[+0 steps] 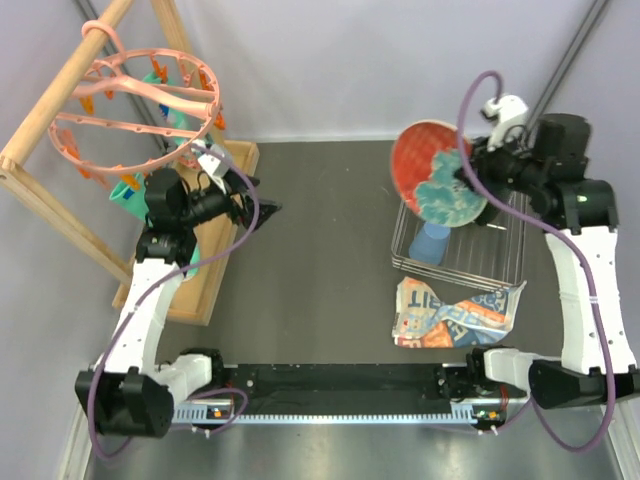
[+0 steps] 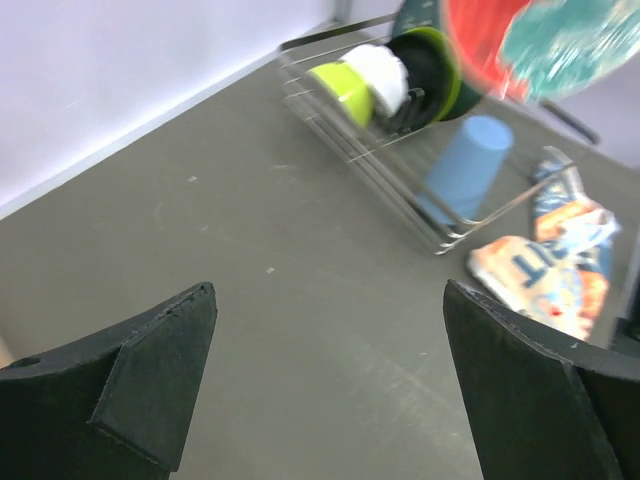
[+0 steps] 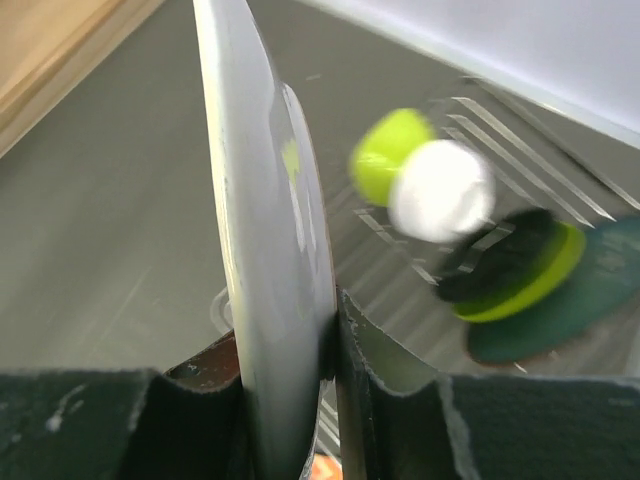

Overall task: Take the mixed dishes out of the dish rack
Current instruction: Pick up the plate from the dish rack, then place the plate at the center of the board.

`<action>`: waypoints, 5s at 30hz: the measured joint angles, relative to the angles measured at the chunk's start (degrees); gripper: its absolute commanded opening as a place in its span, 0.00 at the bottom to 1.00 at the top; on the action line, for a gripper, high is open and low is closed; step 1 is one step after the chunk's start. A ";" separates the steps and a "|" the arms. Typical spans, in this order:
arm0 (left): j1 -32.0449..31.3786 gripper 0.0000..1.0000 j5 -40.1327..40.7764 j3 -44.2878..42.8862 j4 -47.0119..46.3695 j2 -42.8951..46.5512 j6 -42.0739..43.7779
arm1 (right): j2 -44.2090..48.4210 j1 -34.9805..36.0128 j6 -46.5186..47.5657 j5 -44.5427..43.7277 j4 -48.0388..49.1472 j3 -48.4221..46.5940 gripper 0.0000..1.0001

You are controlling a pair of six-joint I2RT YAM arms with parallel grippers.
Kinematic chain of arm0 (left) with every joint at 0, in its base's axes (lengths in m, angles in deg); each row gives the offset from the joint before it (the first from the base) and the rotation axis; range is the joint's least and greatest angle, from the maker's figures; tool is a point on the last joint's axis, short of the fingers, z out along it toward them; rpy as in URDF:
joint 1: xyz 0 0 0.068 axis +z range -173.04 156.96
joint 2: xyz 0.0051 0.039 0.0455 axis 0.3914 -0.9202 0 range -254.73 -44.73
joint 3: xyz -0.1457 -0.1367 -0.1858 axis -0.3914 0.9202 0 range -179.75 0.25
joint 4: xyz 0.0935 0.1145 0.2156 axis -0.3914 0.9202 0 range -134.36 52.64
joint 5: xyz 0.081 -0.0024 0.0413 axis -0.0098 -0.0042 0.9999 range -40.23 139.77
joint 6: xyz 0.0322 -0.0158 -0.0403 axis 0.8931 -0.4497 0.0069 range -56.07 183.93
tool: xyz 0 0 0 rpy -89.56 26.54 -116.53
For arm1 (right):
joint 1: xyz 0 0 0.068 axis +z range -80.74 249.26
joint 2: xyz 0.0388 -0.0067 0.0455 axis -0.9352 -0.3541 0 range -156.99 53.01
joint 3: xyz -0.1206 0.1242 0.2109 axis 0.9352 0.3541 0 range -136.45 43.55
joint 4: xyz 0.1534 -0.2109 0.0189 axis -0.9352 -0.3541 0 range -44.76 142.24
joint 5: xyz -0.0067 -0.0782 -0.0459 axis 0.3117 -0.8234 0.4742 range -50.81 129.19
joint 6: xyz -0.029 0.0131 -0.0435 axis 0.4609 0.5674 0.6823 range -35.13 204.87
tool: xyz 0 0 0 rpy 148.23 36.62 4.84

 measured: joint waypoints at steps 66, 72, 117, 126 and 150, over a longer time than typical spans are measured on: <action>-31.43 0.00 -5.86 -23.08 19.37 -25.42 20.41 | -1.09 27.19 13.29 5.90 -2.84 9.51 0.03; -31.41 0.00 -4.81 -21.53 19.37 -23.41 20.50 | -0.98 27.67 13.49 6.23 -2.34 9.79 0.29; -13.40 0.00 12.52 -9.31 -8.35 -31.91 -28.76 | 6.60 25.09 11.47 -7.39 8.79 13.07 0.79; -12.90 0.00 12.41 -9.05 -23.76 -44.33 -44.89 | 7.50 22.93 11.34 -7.32 8.85 14.16 0.79; -11.72 0.00 9.68 -27.67 -35.19 -72.04 -63.32 | 9.75 18.56 11.52 -6.71 9.99 18.27 0.79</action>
